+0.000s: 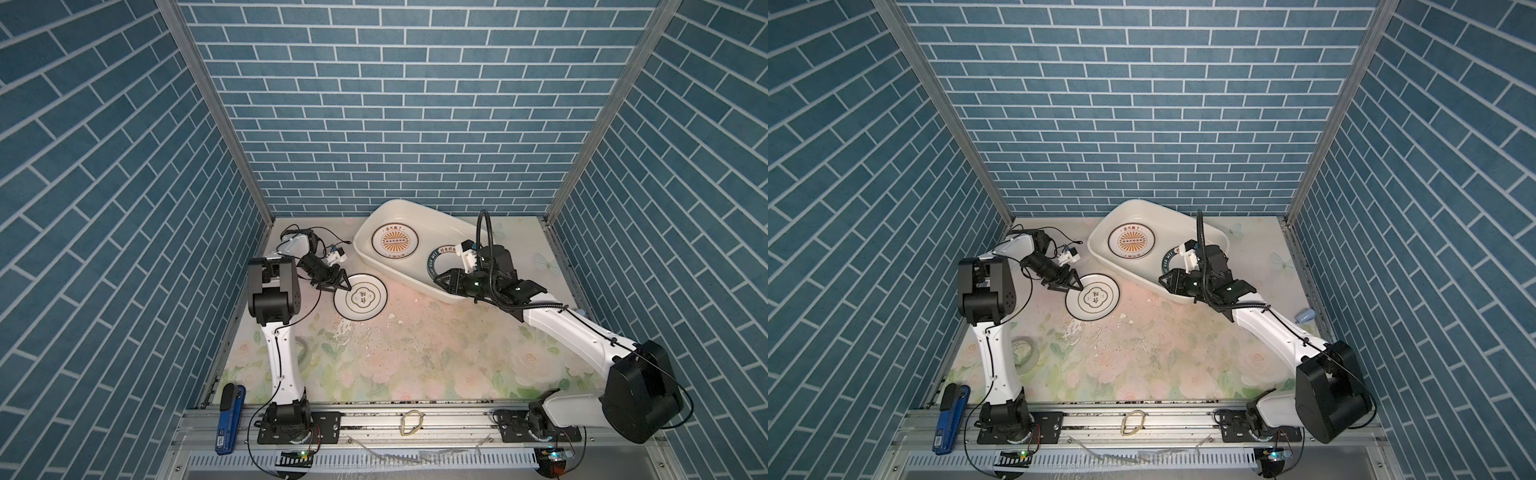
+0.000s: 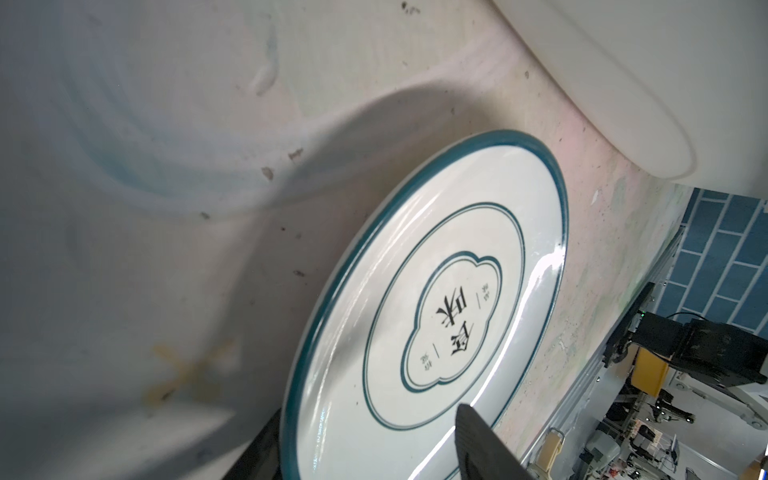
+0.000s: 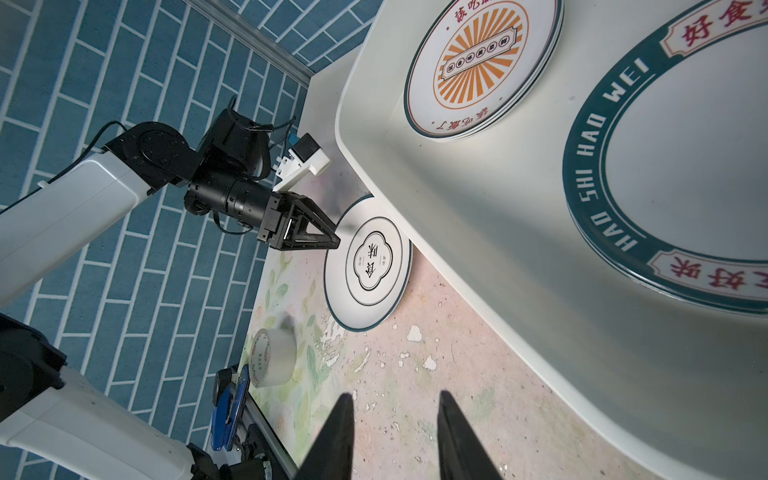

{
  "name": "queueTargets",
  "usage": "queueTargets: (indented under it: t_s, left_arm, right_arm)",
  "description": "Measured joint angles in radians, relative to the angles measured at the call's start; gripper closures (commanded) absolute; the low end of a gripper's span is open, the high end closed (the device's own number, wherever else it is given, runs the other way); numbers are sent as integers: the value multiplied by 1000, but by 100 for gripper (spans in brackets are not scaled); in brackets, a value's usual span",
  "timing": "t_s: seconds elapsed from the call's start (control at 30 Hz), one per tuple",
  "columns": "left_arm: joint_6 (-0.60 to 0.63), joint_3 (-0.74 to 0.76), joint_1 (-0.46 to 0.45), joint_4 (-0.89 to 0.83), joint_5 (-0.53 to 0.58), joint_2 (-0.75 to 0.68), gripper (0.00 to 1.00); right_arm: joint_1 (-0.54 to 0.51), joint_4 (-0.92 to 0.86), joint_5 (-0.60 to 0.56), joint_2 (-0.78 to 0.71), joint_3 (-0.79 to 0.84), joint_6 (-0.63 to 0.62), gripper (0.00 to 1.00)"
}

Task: Place the plates into the plastic bin on the countertop
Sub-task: 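Lower the left gripper onto the cloud-emblem plate rim and close it, then tilt the cloud-emblem plate upright and lift it with the left gripper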

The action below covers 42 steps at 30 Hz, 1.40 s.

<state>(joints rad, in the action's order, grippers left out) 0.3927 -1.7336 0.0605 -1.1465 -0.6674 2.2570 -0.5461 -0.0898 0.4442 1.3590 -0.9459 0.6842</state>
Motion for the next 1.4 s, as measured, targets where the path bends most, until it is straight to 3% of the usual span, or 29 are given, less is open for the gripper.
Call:
queueTargets:
  t_s: [0.43, 0.97, 1.4]
  left_arm:
    - [-51, 42, 0, 35, -60, 0, 56]
    - [-62, 61, -1, 64, -121, 13, 57]
    - [-63, 76, -14, 86, -145, 27, 75]
  right_arm:
    - [0, 0, -7, 11, -7, 1, 66]
    - [0, 0, -11, 11, -7, 0, 66]
    - [0, 0, -11, 11, -7, 0, 67]
